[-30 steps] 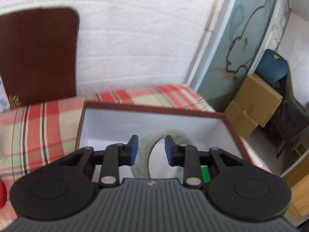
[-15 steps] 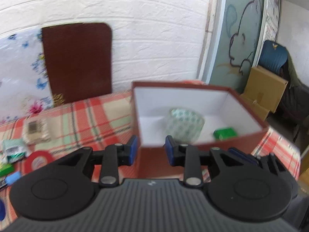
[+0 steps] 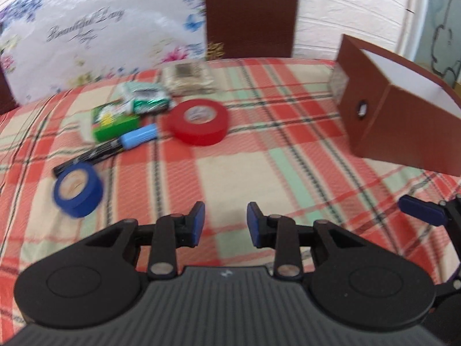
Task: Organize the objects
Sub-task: 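Grasp the blue tape roll with the left tool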
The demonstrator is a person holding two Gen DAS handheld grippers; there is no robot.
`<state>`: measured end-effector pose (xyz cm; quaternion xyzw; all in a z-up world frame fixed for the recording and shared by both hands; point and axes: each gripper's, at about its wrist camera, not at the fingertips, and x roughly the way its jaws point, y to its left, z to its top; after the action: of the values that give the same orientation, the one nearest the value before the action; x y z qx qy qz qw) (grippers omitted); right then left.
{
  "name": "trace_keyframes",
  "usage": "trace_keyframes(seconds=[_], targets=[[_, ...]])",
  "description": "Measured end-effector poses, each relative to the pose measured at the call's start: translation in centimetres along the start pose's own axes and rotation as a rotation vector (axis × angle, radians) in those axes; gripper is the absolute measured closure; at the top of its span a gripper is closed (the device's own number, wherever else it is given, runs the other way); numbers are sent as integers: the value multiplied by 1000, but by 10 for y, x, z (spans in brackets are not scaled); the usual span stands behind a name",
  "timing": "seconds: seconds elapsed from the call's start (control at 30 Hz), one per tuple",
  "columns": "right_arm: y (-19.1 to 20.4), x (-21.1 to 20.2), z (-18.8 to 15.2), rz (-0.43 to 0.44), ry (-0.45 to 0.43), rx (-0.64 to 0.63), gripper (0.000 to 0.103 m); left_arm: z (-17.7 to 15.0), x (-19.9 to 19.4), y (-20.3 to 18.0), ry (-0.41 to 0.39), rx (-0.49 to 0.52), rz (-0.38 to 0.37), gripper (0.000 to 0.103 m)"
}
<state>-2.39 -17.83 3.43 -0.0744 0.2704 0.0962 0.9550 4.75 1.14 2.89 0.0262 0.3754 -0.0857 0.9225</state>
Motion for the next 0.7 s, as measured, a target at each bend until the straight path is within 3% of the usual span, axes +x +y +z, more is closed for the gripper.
trace_keyframes(seconds=[0.23, 0.47, 0.6, 0.7], targets=[[38, 3, 0, 102, 57, -87, 18, -24, -10, 29, -25, -32, 63, 64], [72, 20, 15, 163, 51, -147, 18, -32, -18, 59, -38, -95, 115, 64], [72, 40, 24, 188, 74, -77, 18, -34, -22, 86, -34, -170, 150, 64], [65, 45, 24, 213, 81, -20, 18, -32, -27, 110, -37, -263, 110, 64]])
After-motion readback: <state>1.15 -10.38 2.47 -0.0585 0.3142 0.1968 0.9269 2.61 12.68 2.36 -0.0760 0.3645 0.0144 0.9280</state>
